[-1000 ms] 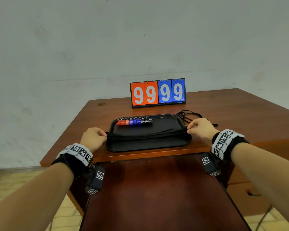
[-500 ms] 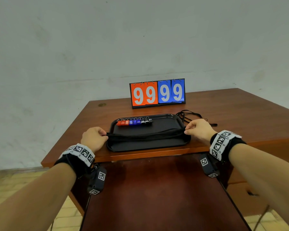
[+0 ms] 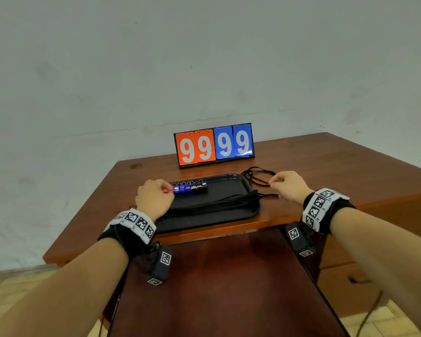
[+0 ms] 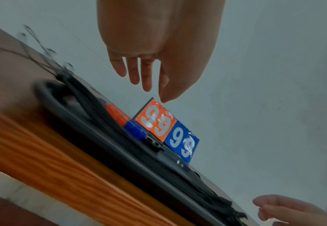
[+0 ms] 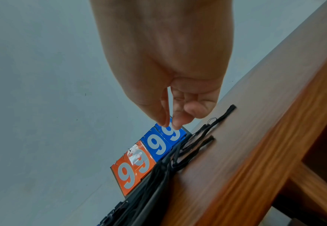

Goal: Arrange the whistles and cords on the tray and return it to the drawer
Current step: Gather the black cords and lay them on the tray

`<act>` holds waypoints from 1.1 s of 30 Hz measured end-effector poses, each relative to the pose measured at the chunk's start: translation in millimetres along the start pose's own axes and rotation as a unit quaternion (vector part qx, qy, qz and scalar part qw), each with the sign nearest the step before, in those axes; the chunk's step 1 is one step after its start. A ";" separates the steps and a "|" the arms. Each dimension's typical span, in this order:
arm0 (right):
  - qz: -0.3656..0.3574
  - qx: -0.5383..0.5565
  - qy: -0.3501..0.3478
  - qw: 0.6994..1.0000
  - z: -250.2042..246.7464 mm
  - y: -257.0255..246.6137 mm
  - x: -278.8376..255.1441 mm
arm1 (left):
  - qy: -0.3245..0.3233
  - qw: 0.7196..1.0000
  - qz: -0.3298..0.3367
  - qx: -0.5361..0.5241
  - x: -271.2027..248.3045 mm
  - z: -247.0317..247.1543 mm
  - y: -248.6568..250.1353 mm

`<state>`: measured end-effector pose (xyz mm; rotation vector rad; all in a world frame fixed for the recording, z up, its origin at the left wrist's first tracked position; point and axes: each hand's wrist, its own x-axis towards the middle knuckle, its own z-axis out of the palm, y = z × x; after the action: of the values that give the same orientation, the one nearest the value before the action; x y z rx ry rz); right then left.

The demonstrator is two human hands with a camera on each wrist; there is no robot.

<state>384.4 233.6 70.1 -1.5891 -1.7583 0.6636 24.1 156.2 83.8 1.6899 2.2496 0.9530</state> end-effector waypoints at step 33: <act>-0.047 -0.067 -0.228 0.970 22.0 4.3 81.9 | -0.162 0.979 0.094 -0.077 34.4 131.1 140.8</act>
<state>367.5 316.6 64.1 -1.5100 -2.2381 0.9357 189.5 259.6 70.9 1.8569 1.7901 0.7953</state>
